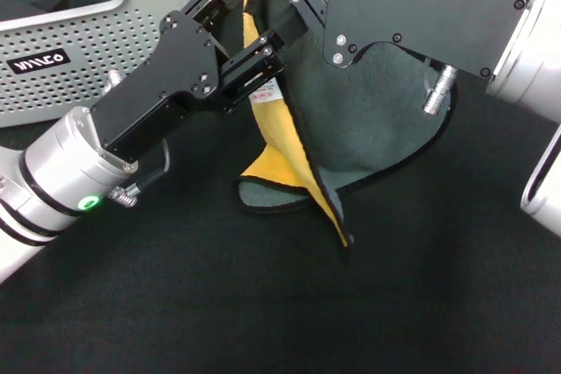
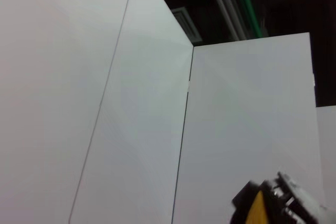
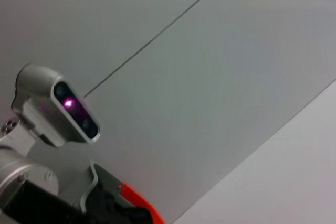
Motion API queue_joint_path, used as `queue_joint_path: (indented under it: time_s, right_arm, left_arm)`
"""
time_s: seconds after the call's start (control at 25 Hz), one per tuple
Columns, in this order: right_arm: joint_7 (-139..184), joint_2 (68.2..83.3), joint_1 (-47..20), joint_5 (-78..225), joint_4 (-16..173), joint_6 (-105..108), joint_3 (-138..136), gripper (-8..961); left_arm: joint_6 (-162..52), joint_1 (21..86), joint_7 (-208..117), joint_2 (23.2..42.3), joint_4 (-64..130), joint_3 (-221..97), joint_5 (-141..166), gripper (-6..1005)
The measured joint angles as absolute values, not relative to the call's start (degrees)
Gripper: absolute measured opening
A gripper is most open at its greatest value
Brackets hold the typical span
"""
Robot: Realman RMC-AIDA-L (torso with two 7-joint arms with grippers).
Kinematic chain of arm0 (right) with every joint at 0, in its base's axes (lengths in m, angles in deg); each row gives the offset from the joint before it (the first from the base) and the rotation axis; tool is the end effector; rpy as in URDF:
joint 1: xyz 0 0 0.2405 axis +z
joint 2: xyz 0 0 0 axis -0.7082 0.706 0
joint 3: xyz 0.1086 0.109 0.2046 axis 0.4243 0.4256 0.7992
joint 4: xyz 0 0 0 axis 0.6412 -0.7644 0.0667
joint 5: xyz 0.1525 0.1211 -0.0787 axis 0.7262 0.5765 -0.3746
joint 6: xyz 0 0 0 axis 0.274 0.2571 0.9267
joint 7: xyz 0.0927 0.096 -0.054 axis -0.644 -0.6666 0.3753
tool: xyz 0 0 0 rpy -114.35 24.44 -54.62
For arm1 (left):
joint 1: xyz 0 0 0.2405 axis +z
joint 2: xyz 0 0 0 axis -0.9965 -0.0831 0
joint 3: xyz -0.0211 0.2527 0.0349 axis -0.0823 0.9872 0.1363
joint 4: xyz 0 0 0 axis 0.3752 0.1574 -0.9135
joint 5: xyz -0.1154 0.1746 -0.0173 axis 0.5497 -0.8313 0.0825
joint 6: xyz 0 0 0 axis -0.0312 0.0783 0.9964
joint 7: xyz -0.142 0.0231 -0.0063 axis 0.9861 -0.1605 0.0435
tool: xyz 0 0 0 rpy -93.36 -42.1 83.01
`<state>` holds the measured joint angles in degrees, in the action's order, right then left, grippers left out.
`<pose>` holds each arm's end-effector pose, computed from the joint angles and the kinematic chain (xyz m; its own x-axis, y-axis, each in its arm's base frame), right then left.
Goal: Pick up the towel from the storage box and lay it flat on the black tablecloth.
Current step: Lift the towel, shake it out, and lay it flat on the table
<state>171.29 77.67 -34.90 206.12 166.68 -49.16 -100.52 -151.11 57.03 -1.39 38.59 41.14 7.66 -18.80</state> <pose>0.0610 0.2927 -0.0010 0.6179 0.7497 -0.2372 0.3272 -0.5195 -0.7893 -0.2139 0.2857 -0.0203 0.2888 -0.0806 0.9540 0.4118 -0.8891 -0.1997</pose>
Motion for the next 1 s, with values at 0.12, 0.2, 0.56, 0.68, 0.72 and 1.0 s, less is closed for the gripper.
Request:
queue_joint_path:
  time_s: [0.12, 0.2, 0.56, 0.68, 0.72, 1.0]
  right_arm:
    - [171.43, 77.66, -35.16, 206.12, 167.56, -49.16, -100.54, 8]
    - [171.85, 77.66, -35.19, 206.15, 167.81, -49.16, -100.43, 8]
    - [173.17, 77.66, -36.5, 206.7, 169.38, -49.13, -99.3, 8]
    - [173.3, 77.66, -37.11, 207.08, 170.27, -49.13, -98.39, 8]
    - [173.31, 77.66, -37.34, 207.37, 170.53, -49.12, -98.11, 8]
    - [173.39, 77.58, -39.33, 209.19, 172.61, -49.56, -96.39, 8]
  left_arm:
    - [-150.58, 57.08, -1.96, 38.59, 40.78, 7.65, -18.64, 738]
    - [-150.33, 57.24, -2.27, 38.59, 40.74, 7.65, -18.62, 737]
    - [-150.05, 57.9, -3.38, 38.59, 40.58, 7.64, -18.6, 734]
    - [-149.91, 58.93, -4.56, 38.59, 40.58, 7.65, -18.74, 734]
    - [-149.83, 59.31, -5.25, 38.59, 40.58, 7.65, -18.96, 733]
    - [-149.2, 61.03, -6.87, 38.59, 39.82, 7.72, -19.11, 731]
